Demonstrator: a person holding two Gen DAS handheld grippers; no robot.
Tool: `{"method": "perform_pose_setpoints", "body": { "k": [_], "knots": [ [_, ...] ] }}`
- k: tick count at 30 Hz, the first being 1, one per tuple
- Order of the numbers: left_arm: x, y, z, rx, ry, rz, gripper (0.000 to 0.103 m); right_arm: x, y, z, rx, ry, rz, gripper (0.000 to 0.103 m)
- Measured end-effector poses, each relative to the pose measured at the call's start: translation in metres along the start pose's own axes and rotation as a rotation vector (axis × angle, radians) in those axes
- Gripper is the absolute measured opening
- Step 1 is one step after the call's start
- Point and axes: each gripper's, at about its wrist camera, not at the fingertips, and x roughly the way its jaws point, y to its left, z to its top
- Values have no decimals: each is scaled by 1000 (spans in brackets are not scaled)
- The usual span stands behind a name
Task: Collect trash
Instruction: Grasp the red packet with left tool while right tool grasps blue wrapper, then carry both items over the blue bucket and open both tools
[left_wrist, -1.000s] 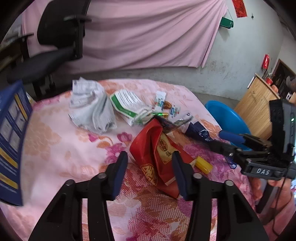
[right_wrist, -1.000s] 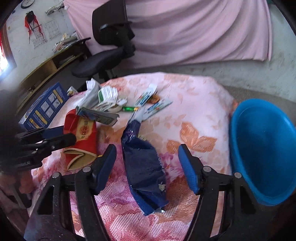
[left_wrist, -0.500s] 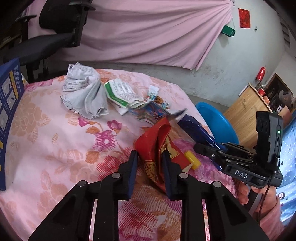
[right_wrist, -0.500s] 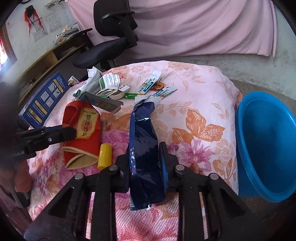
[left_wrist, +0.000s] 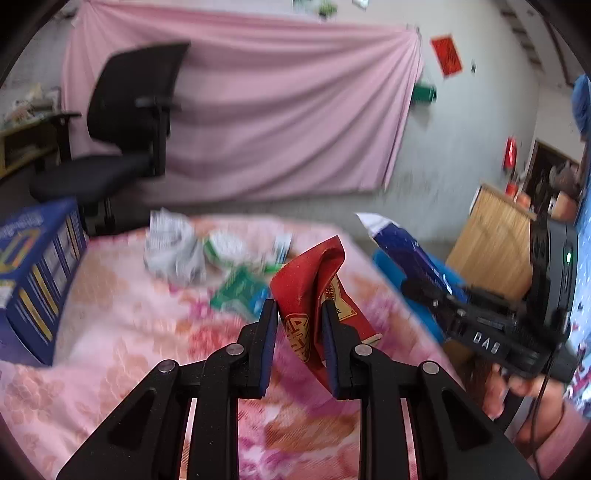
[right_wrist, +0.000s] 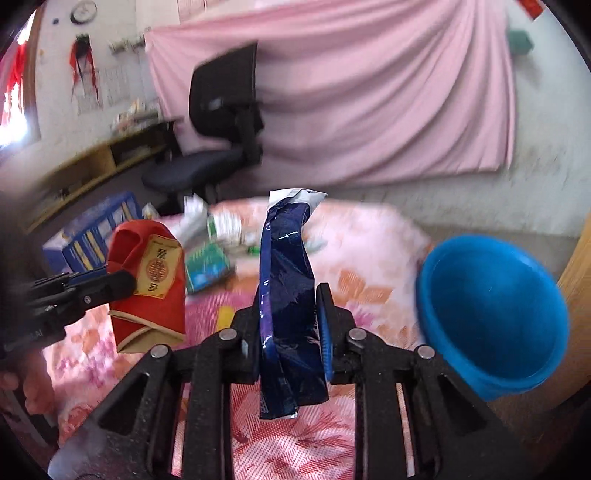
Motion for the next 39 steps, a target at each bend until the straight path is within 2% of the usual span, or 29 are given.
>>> {"method": "perform_pose_setpoints", "body": {
  "k": [5, 8, 10, 16, 19, 24, 33, 39],
  "knots": [
    [-15, -25, 29, 54, -172, 24, 20, -34, -13, 12, 33, -209, -25, 48],
    [-17, -44, 47, 93, -255, 18, 20, -53, -25, 19, 49, -317, -80, 48],
    [-10, -63, 57, 138, -290, 0, 20, -66, -40, 23, 74, -378, -117, 48],
    [31, -114, 84, 260, -319, -105, 20, -95, -83, 20, 145, -468, -257, 48],
    [58, -136, 91, 286, -289, -148, 20, -100, -105, 16, 181, -477, -329, 48],
    [109, -167, 97, 287, -166, -182, 20, -95, -140, 7, 263, -420, -383, 48],
    [186, -202, 99, 290, 59, -168, 20, -60, -178, -4, 356, -257, -413, 48],
    [213, -214, 96, 275, 148, -167, 21, -38, -205, -15, 456, -153, -400, 48]
  ]
}}
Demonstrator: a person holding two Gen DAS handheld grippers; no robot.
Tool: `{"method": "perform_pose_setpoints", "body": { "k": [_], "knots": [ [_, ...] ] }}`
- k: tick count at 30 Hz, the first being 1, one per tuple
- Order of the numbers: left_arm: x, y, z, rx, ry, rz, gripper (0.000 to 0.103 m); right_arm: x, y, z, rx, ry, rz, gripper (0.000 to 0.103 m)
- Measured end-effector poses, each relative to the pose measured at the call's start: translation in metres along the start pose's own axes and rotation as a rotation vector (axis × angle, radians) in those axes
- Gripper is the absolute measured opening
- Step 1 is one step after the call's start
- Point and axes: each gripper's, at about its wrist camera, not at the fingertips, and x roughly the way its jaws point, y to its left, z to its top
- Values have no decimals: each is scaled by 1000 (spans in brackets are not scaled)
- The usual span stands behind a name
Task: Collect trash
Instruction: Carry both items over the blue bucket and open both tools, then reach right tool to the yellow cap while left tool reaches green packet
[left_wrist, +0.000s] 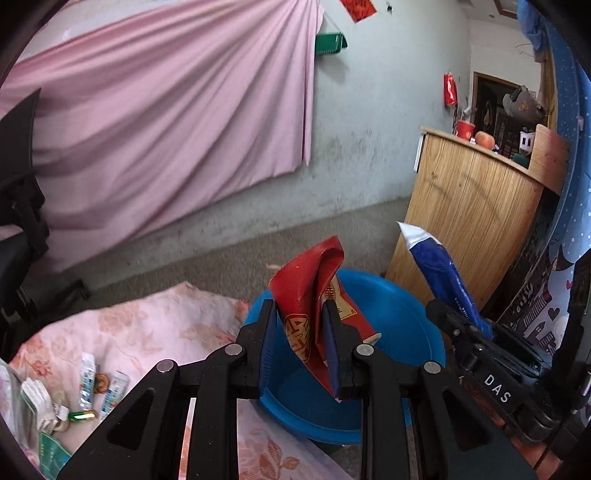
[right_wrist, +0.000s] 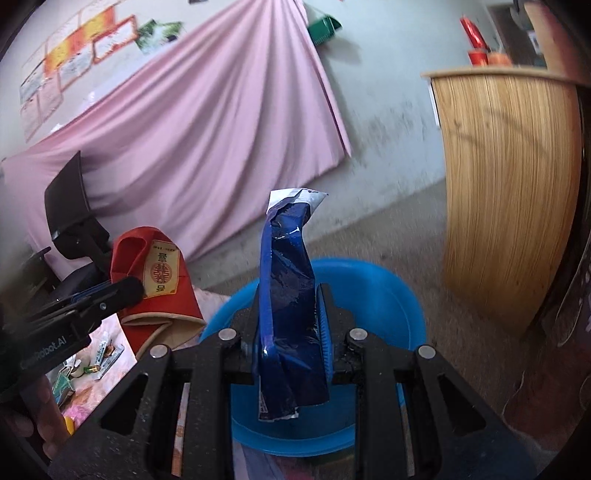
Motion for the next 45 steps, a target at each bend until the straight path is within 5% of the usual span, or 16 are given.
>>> {"method": "perform_pose_setpoints", "body": {
  "k": [3, 7, 14, 19, 24, 26, 33, 45],
  "knots": [
    [2, 10, -7, -30, 24, -21, 22, 10, -4, -3, 12, 44, -4, 50],
    [7, 10, -6, -27, 38, -18, 38, 16, -9, -6, 20, 83, -12, 51],
    [-15, 22, -11, -60, -1, -18, 40, 10, -8, -4, 2, 64, -32, 63],
    [-55, 38, -18, -110, -122, -2, 71, -5, 3, 1, -12, 10, -2, 81],
    [-93, 60, -29, -139, -208, 78, 92, -26, 19, 5, -8, -73, 77, 102],
    [-109, 72, -36, -156, -234, 120, 99, -36, 28, 5, -15, -116, 109, 103],
    [-162, 112, -65, -247, -302, 219, 101, -67, 75, 2, -100, -236, 208, 103],
    [-251, 151, -120, -239, -446, 421, 101, -107, 159, -25, -263, -358, 379, 103]
  ]
}}
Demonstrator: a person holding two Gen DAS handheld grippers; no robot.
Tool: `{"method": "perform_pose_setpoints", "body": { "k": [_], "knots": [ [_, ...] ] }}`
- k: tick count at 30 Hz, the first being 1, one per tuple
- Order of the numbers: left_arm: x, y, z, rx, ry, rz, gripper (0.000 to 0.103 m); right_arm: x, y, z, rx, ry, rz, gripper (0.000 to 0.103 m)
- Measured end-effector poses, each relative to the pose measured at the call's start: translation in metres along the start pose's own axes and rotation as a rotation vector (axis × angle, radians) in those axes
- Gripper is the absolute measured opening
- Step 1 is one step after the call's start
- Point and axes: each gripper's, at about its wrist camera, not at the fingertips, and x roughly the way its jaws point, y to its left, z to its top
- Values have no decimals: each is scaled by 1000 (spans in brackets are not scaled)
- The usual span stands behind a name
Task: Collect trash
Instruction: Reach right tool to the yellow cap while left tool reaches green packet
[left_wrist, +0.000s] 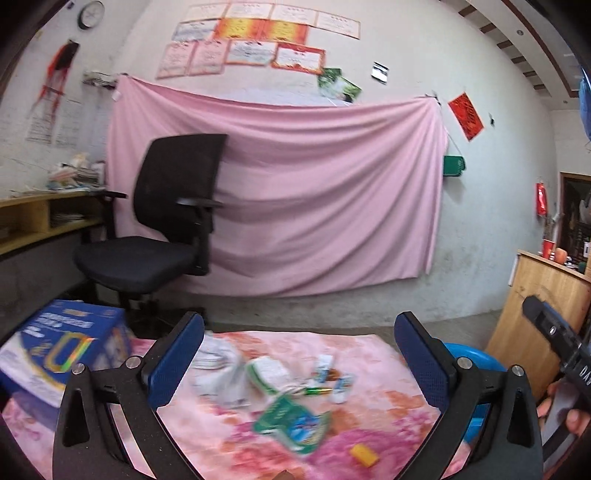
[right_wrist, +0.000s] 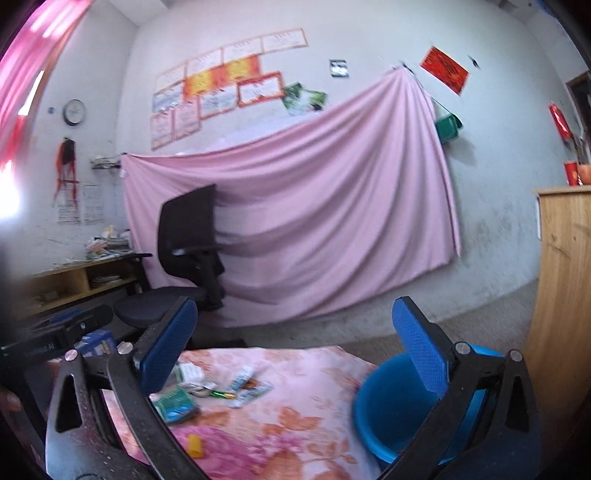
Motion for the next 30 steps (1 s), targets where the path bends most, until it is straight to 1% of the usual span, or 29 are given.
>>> {"method": "perform_pose_setpoints", "body": {
  "k": [4, 7, 9, 14, 17, 19, 21, 23, 28, 30],
  "knots": [
    [-17, 23, -12, -4, -41, 49, 101, 3, 22, -2, -51, -22, 31, 103],
    [-26, 37, -22, 6, -54, 79, 101, 7, 39, -7, -106, -11, 41, 103],
    [-28, 44, -29, 8, -43, 85, 101, 11, 50, -13, -134, 18, 55, 103],
    [-21, 61, -38, -22, 23, 115, 101, 25, 66, -32, -204, 112, 71, 103],
    [-21, 71, -39, -69, 33, 124, 101, 29, 72, -37, -236, 137, 77, 103],
    [-20, 74, -40, -70, 45, 133, 101, 31, 73, -40, -242, 150, 73, 103],
    [-18, 75, -40, -63, 65, 124, 101, 35, 72, -41, -241, 173, 67, 103],
    [-14, 73, -40, -48, 99, 106, 101, 43, 70, -42, -232, 218, 71, 103],
    [10, 72, -44, -32, 231, 90, 101, 75, 59, -59, -202, 447, 59, 103],
    [22, 75, -47, -47, 296, 96, 101, 81, 55, -63, -179, 492, 61, 103]
  ]
}}
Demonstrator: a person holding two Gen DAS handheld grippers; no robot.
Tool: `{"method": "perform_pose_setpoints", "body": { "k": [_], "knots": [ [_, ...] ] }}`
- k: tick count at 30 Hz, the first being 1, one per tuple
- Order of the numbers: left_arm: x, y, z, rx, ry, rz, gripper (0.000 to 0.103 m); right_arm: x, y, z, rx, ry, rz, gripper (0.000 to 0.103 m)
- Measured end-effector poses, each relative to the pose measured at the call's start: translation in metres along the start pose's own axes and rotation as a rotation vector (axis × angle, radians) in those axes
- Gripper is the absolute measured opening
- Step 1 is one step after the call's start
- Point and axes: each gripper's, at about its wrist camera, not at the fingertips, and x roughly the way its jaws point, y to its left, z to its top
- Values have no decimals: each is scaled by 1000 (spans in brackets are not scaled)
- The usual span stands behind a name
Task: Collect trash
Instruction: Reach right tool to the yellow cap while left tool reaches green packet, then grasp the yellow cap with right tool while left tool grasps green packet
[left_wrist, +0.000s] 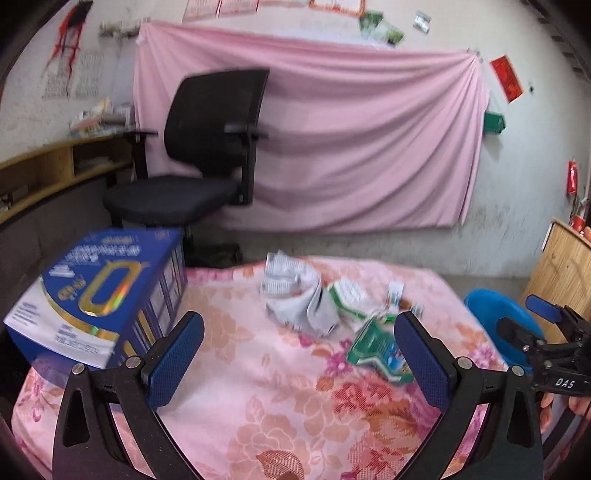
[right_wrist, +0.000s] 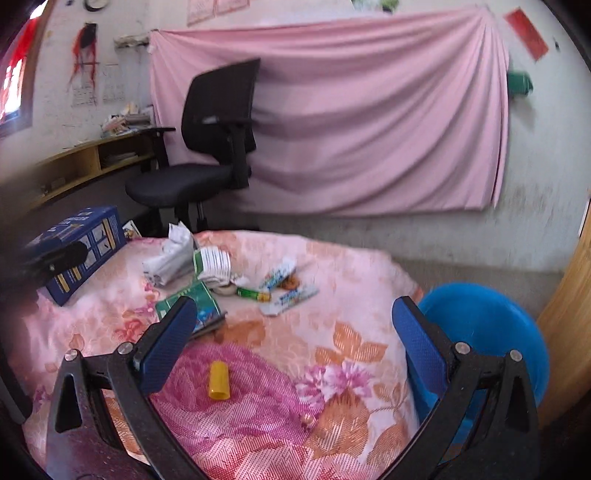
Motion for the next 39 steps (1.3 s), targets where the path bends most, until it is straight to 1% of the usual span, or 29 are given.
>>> {"method": "perform_pose_setpoints", "body": {
  "k": [3, 6, 8, 10, 12, 14, 15, 17, 20, 21, 22, 23, 24, 25, 27, 29, 32, 36, 38, 39],
  "knots": [
    [16, 5, 0, -25, 81, -10, 101, 12, -5, -3, 22, 80, 19, 103],
    [32, 8, -3, -46, 167, -41, 101, 26, -6, -7, 27, 167, 55, 103],
    [42, 7, -6, -48, 226, -71, 100, 34, -2, -11, 8, 231, 74, 103],
    [52, 5, -8, -44, 275, -75, 100, 41, 5, -16, -28, 284, 86, 103],
    [59, 2, -10, -36, 312, -75, 100, 44, 11, -18, -58, 304, 99, 103],
    [62, 0, -11, -29, 329, -85, 100, 45, 17, -20, -83, 324, 117, 103],
    [63, -1, -11, -25, 332, -92, 99, 46, 18, -21, -88, 335, 130, 101],
    [62, -4, -11, -12, 332, -108, 98, 49, 21, -24, -98, 362, 157, 93],
    [64, -10, -12, 19, 346, -154, 89, 55, 23, -28, -114, 404, 175, 76],
    [66, -13, -13, 23, 359, -173, 82, 58, 23, -28, -116, 408, 179, 67],
    [69, -16, -13, 34, 371, -187, 72, 57, 23, -28, -117, 407, 179, 58],
    [72, -19, -14, 45, 387, -202, 68, 57, 23, -28, -120, 406, 177, 53],
    [75, -21, -15, 51, 400, -213, 61, 57, 22, -28, -124, 407, 171, 44],
    [78, -24, -16, 56, 412, -225, 57, 58, 21, -28, -122, 406, 169, 39],
    [84, -28, -15, 57, 425, -247, 57, 58, 16, -28, -105, 402, 162, 39],
    [90, -32, -13, 54, 431, -266, 57, 58, 11, -27, -92, 396, 133, 39],
    [100, -38, -10, 63, 440, -258, 57, 60, 1, -28, -65, 390, 108, 39],
    [111, -49, -10, 104, 452, -234, 57, 63, -10, -27, -31, 387, 106, 39],
    [115, -55, -13, 138, 459, -207, 50, 63, -13, -27, -23, 386, 112, 39],
    [115, -58, -13, 155, 459, -199, 43, 63, -14, -28, -22, 386, 115, 39]
  ]
}}
